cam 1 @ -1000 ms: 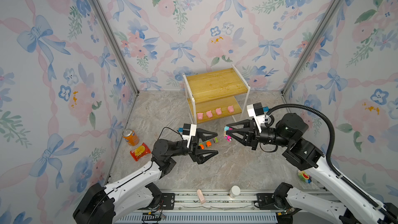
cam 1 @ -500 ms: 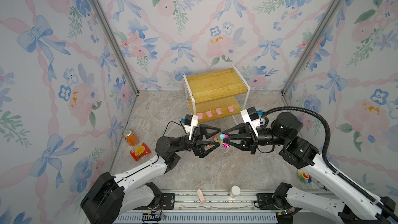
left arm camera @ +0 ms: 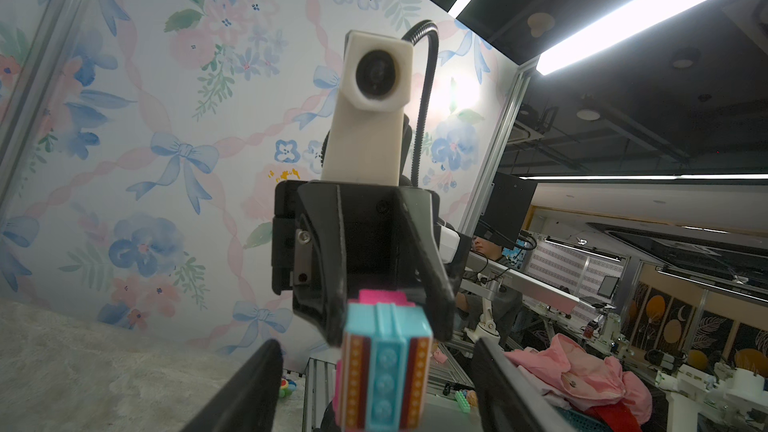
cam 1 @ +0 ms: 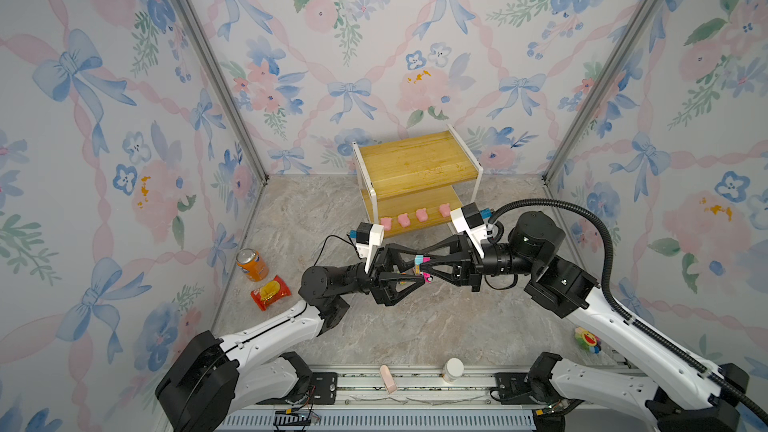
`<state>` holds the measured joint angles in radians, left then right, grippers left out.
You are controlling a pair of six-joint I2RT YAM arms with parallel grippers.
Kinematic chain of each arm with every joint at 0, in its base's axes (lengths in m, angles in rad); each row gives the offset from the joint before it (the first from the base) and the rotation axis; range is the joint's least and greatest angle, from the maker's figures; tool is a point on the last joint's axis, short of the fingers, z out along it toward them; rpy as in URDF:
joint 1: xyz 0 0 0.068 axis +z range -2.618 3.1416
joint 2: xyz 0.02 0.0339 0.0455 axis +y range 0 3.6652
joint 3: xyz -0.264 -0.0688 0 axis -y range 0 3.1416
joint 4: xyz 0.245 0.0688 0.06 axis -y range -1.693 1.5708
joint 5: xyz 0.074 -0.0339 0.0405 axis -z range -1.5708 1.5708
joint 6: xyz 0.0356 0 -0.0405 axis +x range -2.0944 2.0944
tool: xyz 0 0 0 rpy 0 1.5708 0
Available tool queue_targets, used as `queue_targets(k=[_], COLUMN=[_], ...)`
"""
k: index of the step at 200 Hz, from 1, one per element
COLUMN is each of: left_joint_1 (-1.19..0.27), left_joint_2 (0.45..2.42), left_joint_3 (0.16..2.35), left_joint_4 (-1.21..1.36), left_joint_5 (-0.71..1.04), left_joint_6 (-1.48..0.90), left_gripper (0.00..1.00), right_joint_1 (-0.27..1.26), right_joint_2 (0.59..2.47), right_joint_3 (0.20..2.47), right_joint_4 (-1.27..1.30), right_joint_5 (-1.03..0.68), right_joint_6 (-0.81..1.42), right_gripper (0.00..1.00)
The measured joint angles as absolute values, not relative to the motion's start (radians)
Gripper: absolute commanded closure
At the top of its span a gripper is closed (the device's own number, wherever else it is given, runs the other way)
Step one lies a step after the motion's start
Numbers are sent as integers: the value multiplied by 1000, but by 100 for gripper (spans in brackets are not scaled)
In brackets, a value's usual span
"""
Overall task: Place and organize the plastic toys onto the shelf
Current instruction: 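Close the left gripper on the truck while the right gripper opens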
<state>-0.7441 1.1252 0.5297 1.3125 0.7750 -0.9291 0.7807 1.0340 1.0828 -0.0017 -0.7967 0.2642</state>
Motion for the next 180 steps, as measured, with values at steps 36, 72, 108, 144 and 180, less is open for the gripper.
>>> queue_targets(k=[36, 72, 108, 144, 180], left_joint_1=[-744, -744, -747, -747, -744], left_joint_2=[1130, 1143, 1145, 1147, 1153], left_joint_3=[530, 530, 530, 530, 531], left_joint_4=[1316, 1316, 1332, 1340, 1361], left_joint_5=[775, 775, 787, 791, 778], left_joint_6=[-943, -946, -951, -952, -944], left_gripper=[43, 55, 66, 84, 100], right_joint_1=[781, 781, 780, 780, 775], right_joint_2=[1034, 1034, 1034, 1032, 1014], right_joint_3=[1083, 1083, 1083, 1082, 1082], right_joint_4=[22, 43, 50, 50, 51], right_joint_5=[-797, -796, -793, -786, -749], right_joint_6=[261, 261, 261, 263, 273], right_gripper=[75, 75, 75, 75, 75])
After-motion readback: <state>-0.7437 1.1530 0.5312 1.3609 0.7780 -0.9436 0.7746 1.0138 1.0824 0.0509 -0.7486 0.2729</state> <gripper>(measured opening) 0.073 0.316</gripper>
